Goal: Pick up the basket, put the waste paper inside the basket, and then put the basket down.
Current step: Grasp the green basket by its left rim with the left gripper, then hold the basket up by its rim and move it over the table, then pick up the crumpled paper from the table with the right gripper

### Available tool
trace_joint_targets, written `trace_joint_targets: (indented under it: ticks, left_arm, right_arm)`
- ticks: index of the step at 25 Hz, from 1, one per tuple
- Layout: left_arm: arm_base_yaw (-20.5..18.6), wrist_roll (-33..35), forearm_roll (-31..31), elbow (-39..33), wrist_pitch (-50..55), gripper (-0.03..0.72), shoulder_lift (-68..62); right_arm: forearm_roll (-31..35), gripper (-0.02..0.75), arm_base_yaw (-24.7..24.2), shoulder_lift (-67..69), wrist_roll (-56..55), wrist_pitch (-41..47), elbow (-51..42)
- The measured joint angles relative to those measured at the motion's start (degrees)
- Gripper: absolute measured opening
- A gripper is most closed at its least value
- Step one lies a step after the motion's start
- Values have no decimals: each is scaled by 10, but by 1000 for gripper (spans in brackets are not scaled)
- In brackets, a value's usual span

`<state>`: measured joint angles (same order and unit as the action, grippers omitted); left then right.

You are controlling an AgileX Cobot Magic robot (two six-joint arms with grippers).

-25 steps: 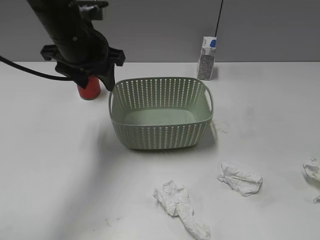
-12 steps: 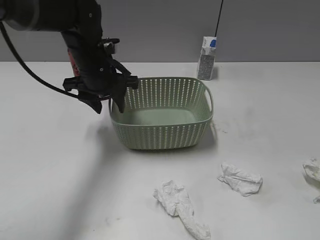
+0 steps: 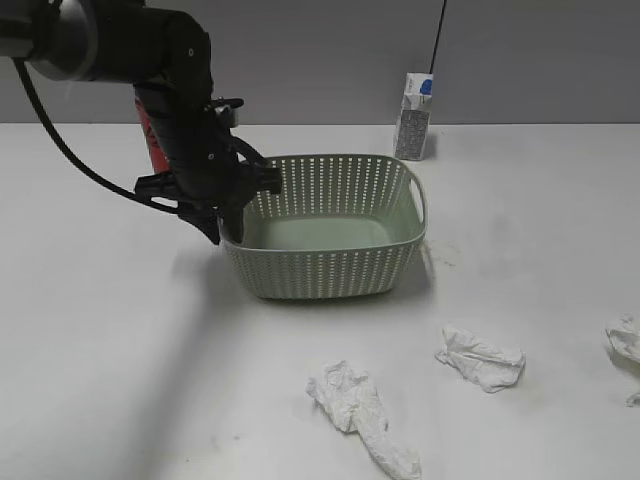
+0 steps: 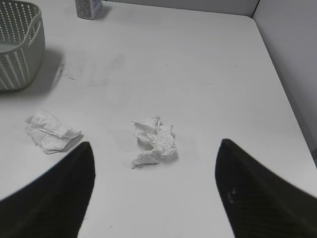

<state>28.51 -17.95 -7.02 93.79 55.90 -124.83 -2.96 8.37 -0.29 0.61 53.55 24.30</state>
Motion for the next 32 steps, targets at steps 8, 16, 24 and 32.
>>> trace_joint_targets:
  ticks: [8,16,24,32]
  left_arm:
    - [0,-4,1,-1,5,5,27]
    - [3,-14,31,-20,63,5,93]
    - [1,-15,44,-110,34,5,133]
    - [0,-15,47,-111,23,5,133]
  right_arm:
    - [0,573,0,2,-11,-1,1]
    - [-2,573,0,186,-113,0,48]
    - [-54,573,0,522,-158,-27,79]
    - [-66,573,-13,795,-165,-205,86]
